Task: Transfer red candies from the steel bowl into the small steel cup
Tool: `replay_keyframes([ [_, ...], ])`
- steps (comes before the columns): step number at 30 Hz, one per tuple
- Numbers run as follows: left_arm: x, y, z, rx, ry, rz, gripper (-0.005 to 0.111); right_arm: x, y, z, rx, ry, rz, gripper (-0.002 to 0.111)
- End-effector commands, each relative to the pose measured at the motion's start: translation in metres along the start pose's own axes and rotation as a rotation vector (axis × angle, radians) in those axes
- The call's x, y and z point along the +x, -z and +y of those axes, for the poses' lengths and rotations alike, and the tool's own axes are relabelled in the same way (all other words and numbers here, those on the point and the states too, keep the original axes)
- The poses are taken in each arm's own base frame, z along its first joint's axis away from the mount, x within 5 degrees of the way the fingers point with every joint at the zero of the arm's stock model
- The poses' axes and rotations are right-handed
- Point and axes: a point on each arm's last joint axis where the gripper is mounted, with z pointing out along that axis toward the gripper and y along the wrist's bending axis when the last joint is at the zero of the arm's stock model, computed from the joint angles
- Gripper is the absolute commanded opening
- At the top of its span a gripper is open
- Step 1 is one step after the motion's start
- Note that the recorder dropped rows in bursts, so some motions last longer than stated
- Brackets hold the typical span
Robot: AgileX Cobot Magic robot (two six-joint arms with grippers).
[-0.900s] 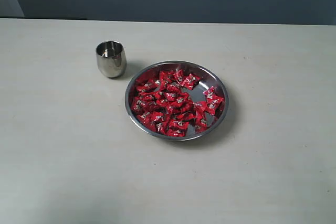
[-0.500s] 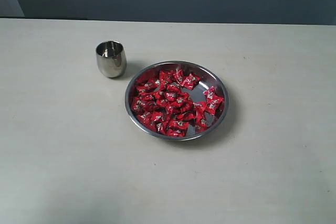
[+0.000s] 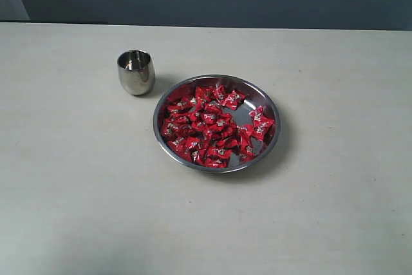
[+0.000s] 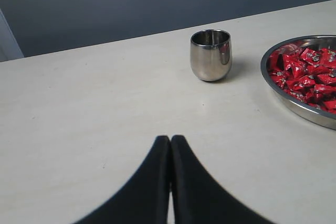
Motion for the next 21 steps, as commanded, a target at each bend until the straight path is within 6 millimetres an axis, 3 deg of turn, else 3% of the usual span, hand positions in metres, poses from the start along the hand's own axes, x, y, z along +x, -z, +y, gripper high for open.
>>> replay_keyframes([
  [1,-0.001,0.0,0.0,0.004,0.006,-0.015,0.0,0.009,0.001,-0.004,0.058,-0.356,0.091,-0.001],
  [7,-0.001,0.0,0.0,0.004,0.006,-0.015,0.0,0.018,0.002,-0.006,0.107,-0.442,0.179,-0.001],
  [11,-0.001,0.0,0.0,0.004,0.006,-0.015,0.0,-0.004,-0.008,0.006,0.019,-0.244,0.101,-0.001],
  [13,-0.001,0.0,0.0,0.004,0.006,-0.015,0.0,-0.029,-0.03,0.028,-0.069,-0.067,0.134,-0.001],
  [16,-0.001,0.0,0.0,0.004,0.006,-0.015,0.0,-0.047,-0.103,0.069,-0.247,0.169,0.307,-0.001],
  [18,-0.001,0.0,0.0,0.004,0.006,-0.015,0.0,-0.033,-0.153,0.091,-0.335,0.277,0.449,-0.001],
  [19,-0.001,0.0,0.0,0.004,0.006,-0.015,0.0,-0.014,-0.182,0.105,-0.382,0.312,0.539,-0.001],
  [20,-0.001,0.0,0.0,0.004,0.006,-0.015,0.0,0.0,-0.195,0.113,-0.418,0.333,0.593,-0.001],
  [21,-0.001,0.0,0.0,0.004,0.006,-0.015,0.0,0.028,-0.215,0.124,-0.457,0.361,0.685,-0.001],
])
